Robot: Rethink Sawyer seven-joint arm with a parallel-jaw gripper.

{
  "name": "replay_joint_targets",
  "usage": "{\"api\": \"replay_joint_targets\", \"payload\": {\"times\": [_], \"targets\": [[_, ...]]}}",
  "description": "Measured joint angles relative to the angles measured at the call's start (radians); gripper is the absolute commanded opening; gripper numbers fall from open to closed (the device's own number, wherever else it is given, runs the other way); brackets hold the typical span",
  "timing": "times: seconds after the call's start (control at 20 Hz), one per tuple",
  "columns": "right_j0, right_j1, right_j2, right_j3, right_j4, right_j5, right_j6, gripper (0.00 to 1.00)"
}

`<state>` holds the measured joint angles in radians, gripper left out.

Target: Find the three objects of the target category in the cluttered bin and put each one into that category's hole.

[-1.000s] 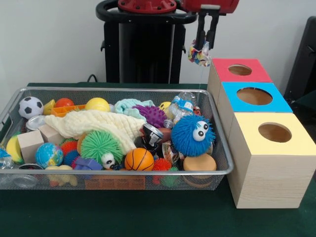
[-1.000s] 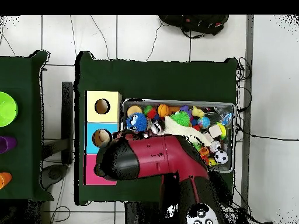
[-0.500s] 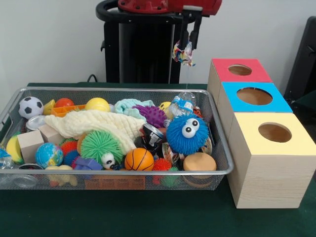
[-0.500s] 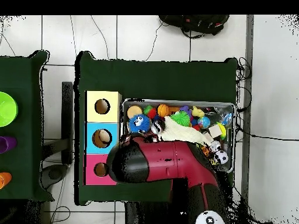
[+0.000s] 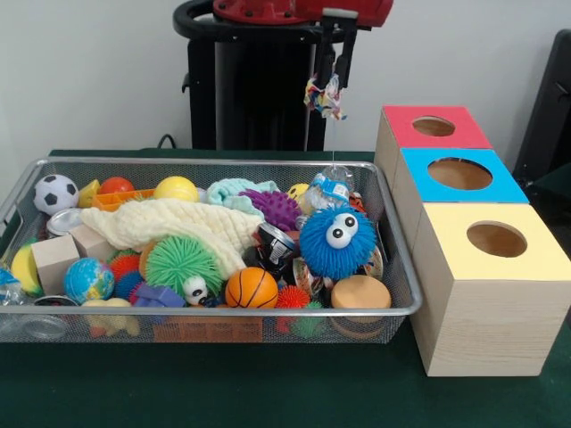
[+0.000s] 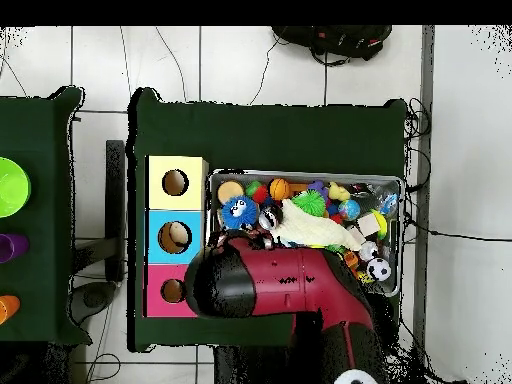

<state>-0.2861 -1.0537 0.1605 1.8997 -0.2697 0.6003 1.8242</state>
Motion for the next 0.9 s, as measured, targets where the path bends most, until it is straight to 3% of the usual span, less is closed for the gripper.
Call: {"api": "replay_joint_targets", "payload": {"times": [0.3, 0.5, 0.9], "targets": [[0.157, 0.034, -0.089, -0.002, 0.006, -0.029, 0.04, 0.0], [0.299, 0.085, -0.148, -0.015, 0.032, -0.045, 0.132, 0.0], [0.425, 0.153, -0.209, -0.044, 0.09, -0.045, 0.272, 0.0]]}}
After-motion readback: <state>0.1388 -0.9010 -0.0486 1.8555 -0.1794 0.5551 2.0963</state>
